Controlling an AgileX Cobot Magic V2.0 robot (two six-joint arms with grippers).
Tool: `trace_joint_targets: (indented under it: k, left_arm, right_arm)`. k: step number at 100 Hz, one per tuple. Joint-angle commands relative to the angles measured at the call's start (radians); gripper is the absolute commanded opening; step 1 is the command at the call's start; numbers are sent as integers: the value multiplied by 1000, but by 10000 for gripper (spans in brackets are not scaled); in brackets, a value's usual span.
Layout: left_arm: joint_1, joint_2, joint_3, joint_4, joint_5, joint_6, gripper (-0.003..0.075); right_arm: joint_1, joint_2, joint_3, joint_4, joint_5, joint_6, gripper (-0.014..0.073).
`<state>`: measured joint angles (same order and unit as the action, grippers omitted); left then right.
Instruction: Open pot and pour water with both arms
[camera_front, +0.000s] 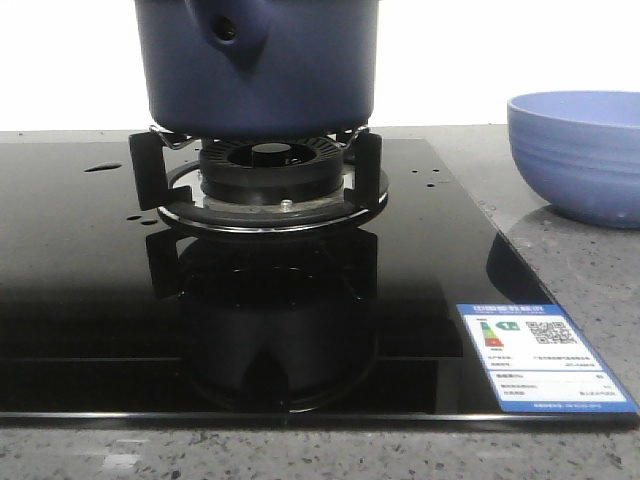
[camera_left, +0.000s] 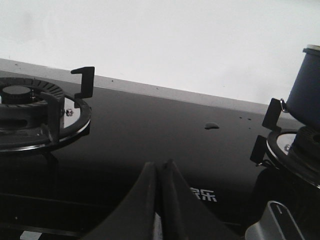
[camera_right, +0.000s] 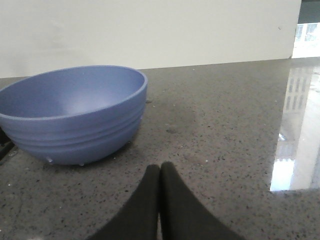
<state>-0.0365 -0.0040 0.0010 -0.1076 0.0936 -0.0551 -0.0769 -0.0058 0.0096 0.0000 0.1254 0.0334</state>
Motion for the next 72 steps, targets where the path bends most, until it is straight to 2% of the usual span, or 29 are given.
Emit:
trace_joint_targets:
  k: [1,17,72]
  left_arm:
    - [4,-27,33,-7,-76,-10,-19]
    - [4,-27,33,-7,-76,-10,-19]
    - [4,-27,33,-7,-76,-10,-19]
  right_arm:
    - [2,-22,28,-19,-57,1,-56]
    - [2,-22,28,-26,-12,1,-56]
    - [2,-22,28,-26,-12,1,-56]
